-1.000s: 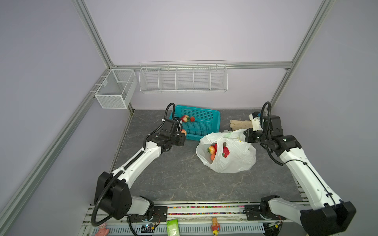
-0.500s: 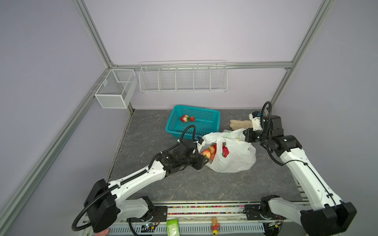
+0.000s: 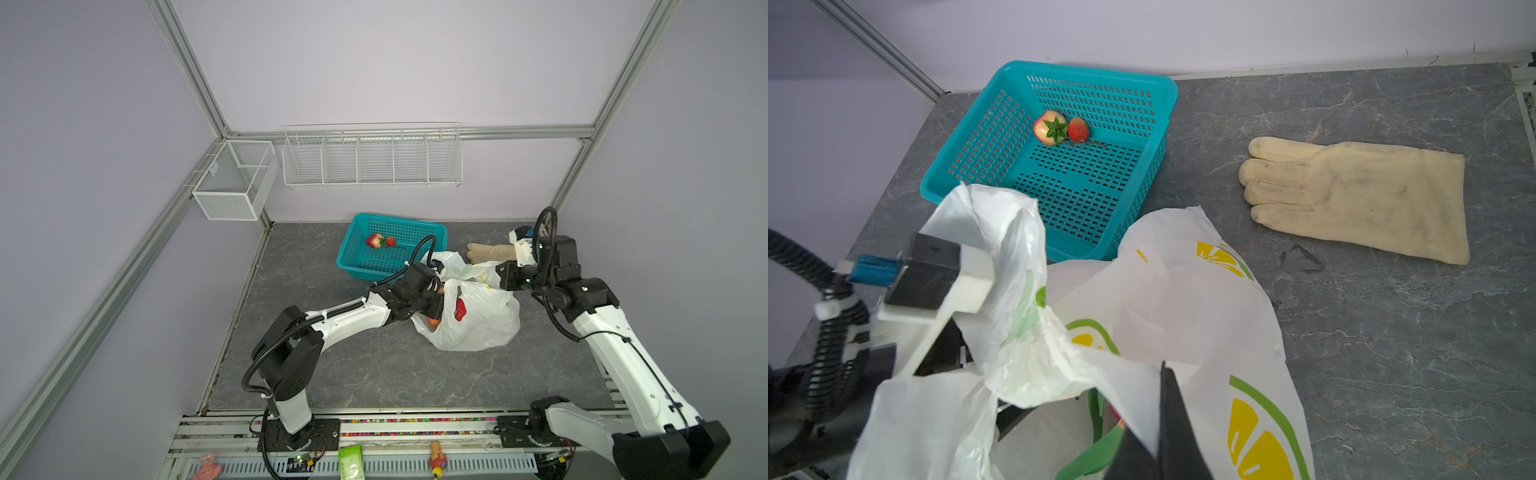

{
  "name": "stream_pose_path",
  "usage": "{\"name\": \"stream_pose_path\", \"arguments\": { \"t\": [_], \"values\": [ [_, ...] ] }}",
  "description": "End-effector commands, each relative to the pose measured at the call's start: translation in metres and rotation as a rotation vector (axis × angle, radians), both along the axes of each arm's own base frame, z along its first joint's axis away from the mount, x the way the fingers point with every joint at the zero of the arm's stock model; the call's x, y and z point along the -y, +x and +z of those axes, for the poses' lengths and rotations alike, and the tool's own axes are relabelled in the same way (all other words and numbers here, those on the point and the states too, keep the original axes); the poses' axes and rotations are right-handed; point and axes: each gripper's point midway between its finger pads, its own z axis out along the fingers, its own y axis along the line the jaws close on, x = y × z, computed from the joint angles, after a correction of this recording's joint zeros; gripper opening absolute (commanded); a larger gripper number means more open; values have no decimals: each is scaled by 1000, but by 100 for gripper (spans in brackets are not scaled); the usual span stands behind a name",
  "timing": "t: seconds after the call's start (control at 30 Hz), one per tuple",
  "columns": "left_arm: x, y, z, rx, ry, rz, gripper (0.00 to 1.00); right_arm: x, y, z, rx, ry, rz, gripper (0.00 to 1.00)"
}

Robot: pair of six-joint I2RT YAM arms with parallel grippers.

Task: Place the fake fruits into the plastic bag and tie a complex knot
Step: 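Open the left gripper inside the bag to drop the strawberry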

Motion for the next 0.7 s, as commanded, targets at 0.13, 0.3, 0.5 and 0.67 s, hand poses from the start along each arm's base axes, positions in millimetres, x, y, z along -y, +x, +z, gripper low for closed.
{"name": "stream_pose_path", "arguments": {
  "t": [0.13, 0.3, 0.5, 0.67],
  "values": [
    [-8, 3, 16, 76, 23, -8, 84, 4, 1, 3, 12, -20, -5, 6],
    [-25, -4, 17, 67, 46, 5, 87, 5, 3, -2, -1, -28, -10, 6],
    [-53, -31, 30, 84, 37, -45, 79, 6, 7, -6, -3, -35, -23, 6],
    [-79, -62, 52, 126, -21, -111, 73, 3, 14, -8, -9, -23, -21, 6]
  ]
}}
